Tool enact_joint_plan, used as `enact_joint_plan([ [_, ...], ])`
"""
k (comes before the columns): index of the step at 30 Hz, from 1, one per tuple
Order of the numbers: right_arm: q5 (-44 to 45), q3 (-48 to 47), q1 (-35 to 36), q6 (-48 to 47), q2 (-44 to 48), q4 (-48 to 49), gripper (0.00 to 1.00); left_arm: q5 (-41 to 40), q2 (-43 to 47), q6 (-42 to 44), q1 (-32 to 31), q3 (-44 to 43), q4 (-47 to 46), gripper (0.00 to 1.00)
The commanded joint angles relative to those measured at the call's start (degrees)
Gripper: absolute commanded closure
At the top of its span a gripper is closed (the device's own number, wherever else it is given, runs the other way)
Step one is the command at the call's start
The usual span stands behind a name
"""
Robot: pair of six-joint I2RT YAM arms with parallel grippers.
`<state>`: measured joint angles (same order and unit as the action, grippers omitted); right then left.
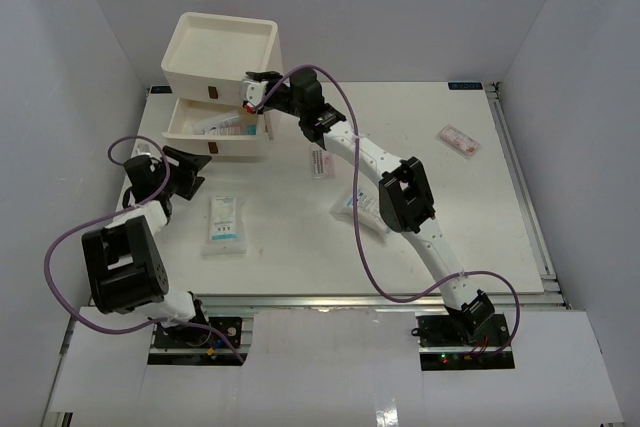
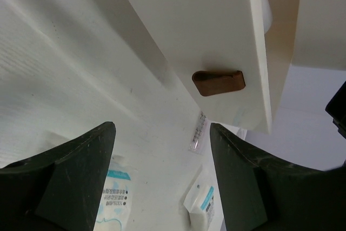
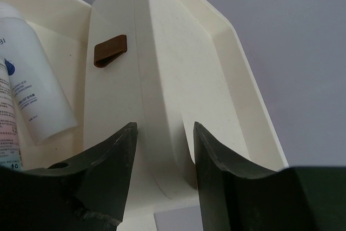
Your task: Organize the makeup
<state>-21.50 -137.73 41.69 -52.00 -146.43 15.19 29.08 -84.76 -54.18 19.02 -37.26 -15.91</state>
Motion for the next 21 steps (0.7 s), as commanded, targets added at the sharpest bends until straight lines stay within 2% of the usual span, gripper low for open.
enact_joint_plan([
  [1,-0.91,2.98,-0.03,0.07,2.09,-8.37,0.51,-0.77,-4.68,1.18,0.23,-5.28,-2.61,0.21],
  [6,-1.09,4.05,0.05,0.14,3.25,-9.46,0.53,-2.40,-13.38,1.17,-1.56,-14.09,-4.73,0.25],
  [12,-1.00,5.28,0.14,0.41,4.39,-10.26,0.55,-7.94,-19.54,4.06,-5.37,-28.13,-1.26,0.25],
  [15,-0.84,5.71,0.07,0.50,4.58,-10.50,0.55,-8.35,-21.02,5.02,-6.24,-31.13,-0.35,0.25],
  [21,-0.61,6.09,-0.03,0.83,4.77,-10.87,0.55,-8.72,-20.77,6.67,-6.45,-28.99,-1.82,0.24],
])
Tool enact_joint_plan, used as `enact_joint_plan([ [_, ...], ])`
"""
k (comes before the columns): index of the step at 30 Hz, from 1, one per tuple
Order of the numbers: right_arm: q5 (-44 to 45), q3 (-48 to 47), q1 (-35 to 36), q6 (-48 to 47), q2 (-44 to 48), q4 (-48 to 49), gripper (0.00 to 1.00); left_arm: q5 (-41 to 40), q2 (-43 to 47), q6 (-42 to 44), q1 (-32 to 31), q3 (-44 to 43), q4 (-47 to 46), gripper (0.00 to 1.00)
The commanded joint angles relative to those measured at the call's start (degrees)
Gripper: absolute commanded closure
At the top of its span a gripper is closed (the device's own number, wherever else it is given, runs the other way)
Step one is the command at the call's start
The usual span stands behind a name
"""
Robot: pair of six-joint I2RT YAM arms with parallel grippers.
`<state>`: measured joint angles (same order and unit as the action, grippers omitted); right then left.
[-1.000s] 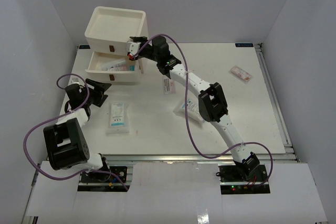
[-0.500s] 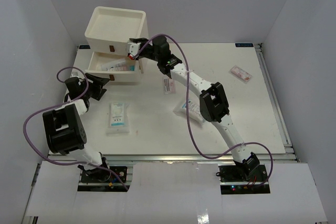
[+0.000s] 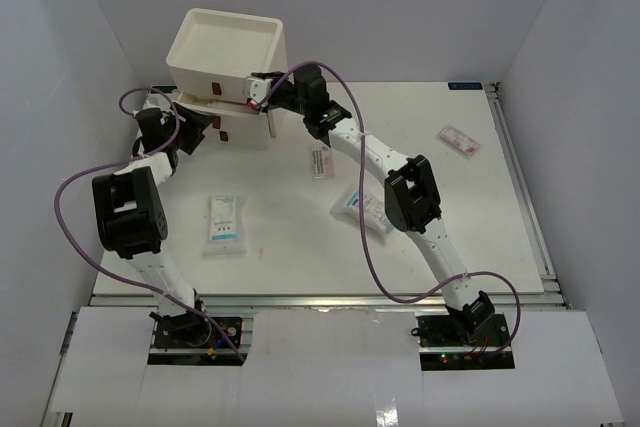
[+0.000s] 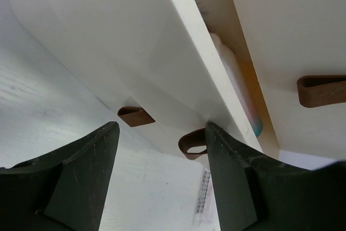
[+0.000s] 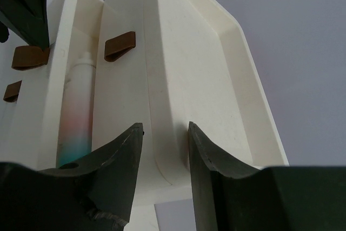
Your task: Organize the makeup
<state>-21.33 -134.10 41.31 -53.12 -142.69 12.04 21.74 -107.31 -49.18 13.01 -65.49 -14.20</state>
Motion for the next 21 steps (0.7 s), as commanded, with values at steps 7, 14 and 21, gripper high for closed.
enact_joint_plan([
  [7,-0.73,4.08,-0.10,3.35,2.63,-7.94,0.55,2.77,-6.97,2.65,-1.18,-13.26,0.52,0.23],
  [14,-1.42,5.42,-0.44,4.93,4.93,-9.03,0.54,2.45,-10.30,2.70,-1.83,-19.80,1.98,0.23],
  [21,-2.15,4.43,-0.53,10.04,7.64,-9.31,0.41,3.16,-4.20,3.23,-2.02,-10.53,-4.26,0.21],
])
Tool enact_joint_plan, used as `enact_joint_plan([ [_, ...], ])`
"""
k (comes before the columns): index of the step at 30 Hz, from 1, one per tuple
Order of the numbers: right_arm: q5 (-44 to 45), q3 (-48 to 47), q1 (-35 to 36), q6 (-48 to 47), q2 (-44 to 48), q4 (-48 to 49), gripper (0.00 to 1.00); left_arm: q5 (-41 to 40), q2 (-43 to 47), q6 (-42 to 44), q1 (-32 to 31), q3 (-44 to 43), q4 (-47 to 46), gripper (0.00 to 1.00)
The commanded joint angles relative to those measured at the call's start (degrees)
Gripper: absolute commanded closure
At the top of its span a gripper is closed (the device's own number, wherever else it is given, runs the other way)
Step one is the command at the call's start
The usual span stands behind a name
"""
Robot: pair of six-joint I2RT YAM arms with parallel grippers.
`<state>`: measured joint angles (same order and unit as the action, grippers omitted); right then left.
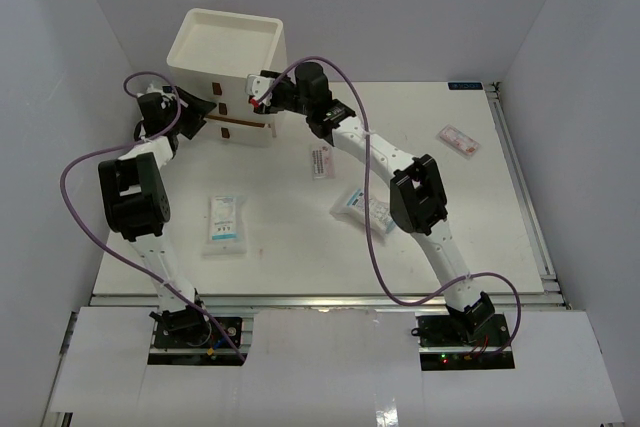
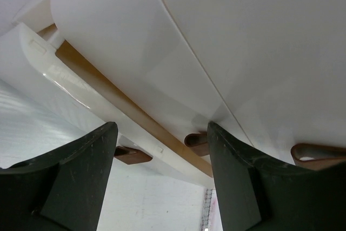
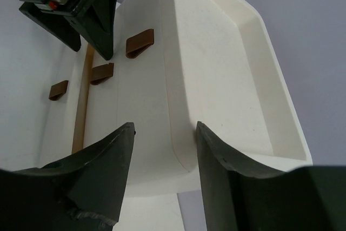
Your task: Organize the makeup
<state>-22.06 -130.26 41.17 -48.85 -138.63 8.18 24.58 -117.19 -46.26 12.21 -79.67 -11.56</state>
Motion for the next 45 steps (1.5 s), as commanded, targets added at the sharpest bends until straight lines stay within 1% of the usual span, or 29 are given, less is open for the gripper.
enact_joint_plan([
  [1,-1.67,0.29,-0.40,6.98,4.22,-5.66,0.38,0.45,6.38,0.48,-1.23,4.97,-7.62,0.21],
  [4,-2.58,-0.42,-0.54,10.29,6.66,-6.92,0.33,1.85,8.91,0.50,-1.16,8.63,-10.68,0.21],
  [7,-4.06,-0.61,-1.26,13.60,8.99,-8.09,0.30,3.30,11.70,0.70,-1.23,13.60,-14.00,0.20],
  [8,-4.55,-0.54,-1.61,14.52,10.20,-8.50,0.30,3.21,12.43,1.34,-1.23,14.15,-13.33,0.19],
  [10,-5.80,-0.06,-2.52,16.29,11.80,-10.49,0.29,2.18,13.21,2.88,-1.23,14.34,-9.71,0.18],
  [12,-6.59,0.85,-3.26,17.94,13.68,-11.70,0.28,0.88,13.21,2.58,-1.23,14.52,-6.79,0.16],
  [14,-6.86,1.90,-4.08,19.70,16.06,-13.11,0.28,0.31,12.87,1.62,-1.24,15.17,-6.45,0.15],
  [18,-7.26,6.06,-5.80,22.02,21.17,-16.00,0.27,1.03,9.35,-1.02,-1.46,13.25,-5.67,0.14],
  [21,-9.68,10.85,-7.62,24.24,25.91,-17.71,0.27,1.59,6.51,-2.32,-1.83,11.60,-5.50,0.15],
  [23,-12.20,14.16,-9.70,26.24,28.33,-18.37,0.27,1.96,5.57,-1.54,-2.11,10.77,-5.32,0.16],
  [26,-14.94,22.61,-12.01,26.53,33.56,-18.49,0.28,3.27,4.74,2.91,-2.27,10.58,-5.46,0.28],
  [28,-17.80,27.63,-13.06,24.53,36.51,-18.83,0.28,4.05,4.40,6.85,-2.22,10.50,-5.93,0.30],
  [30,-22.13,31.51,-14.08,20.65,39.78,-21.72,0.27,4.94,3.82,10.70,-2.45,9.99,-5.94,0.30],
  [33,-28.11,37.62,-15.42,17.65,42.61,-24.30,0.26,4.39,2.37,16.43,-2.93,8.06,-4.22,0.29],
  [36,-31.71,45.52,-16.54,12.92,48.17,-25.37,0.26,0.76,1.17,23.01,-4.01,6.03,-2.19,0.28],
  [42,-37.17,59.92,-18.93,11.85,55.40,-24.27,0.27,-4.54,-1.81,33.24,-6.32,2.95,-1.54,0.30],
  [45,-37.86,64.73,-19.93,12.09,59.45,-22.61,0.27,-4.49,-3.07,34.41,-6.53,1.98,-1.90,0.34],
])
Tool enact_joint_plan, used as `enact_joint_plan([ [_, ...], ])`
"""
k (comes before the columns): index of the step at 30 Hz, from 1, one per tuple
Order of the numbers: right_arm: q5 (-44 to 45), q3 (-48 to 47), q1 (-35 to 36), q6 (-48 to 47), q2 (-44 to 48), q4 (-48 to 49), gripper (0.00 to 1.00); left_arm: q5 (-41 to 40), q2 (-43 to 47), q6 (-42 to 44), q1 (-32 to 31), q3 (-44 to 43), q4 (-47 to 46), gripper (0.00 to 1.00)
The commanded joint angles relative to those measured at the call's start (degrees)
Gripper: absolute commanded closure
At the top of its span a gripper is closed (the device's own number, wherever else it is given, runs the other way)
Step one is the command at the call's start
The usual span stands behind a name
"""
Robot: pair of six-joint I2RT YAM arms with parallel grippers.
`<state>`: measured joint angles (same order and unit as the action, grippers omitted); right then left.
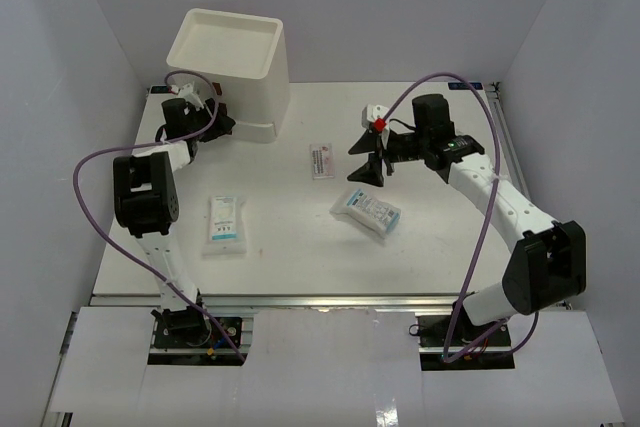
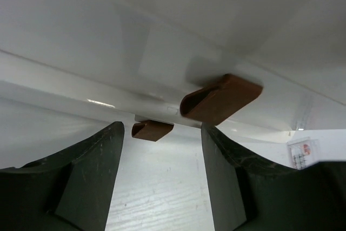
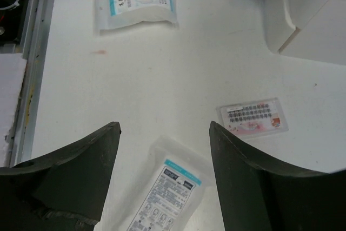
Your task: Organize the makeup
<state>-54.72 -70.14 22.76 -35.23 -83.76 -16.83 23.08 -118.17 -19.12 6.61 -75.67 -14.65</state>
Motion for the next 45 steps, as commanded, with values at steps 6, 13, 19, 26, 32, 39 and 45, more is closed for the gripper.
enact_joint_plan([
  [6,-7.74,9.50,-3.60,-0.13,7.51,4.60,0.27,-2.83,-0.90,7.16,-1.19,-0.62,-0.42,0.45],
  [13,-8.95,10.88,-3.92,0.77,7.27,5.83,0.27,-0.78,3.55,8.98,-1.33,5.95,-5.01,0.41],
  [19,-9.61,11.86,-4.13,1.12,7.47,6.54,0.27,-1.10,5.41,9.71,-1.25,11.22,-8.98,0.31],
  [26,-10.14,12.30,-4.30,1.30,7.90,6.90,0.27,-2.31,2.40,9.22,-1.32,6.96,-9.06,0.32],
  [32,-10.23,12.63,-4.48,1.30,7.92,7.15,0.27,-5.60,-0.12,8.67,-2.16,3.52,-10.84,0.36],
  [39,-10.32,12.86,-4.66,1.32,7.56,7.34,0.27,-6.31,-1.97,8.15,-2.91,0.62,-10.80,0.52],
  [45,-10.41,13.02,-4.83,1.39,7.74,7.34,0.27,-4.71,-1.54,8.13,-3.00,1.67,-10.49,0.67],
])
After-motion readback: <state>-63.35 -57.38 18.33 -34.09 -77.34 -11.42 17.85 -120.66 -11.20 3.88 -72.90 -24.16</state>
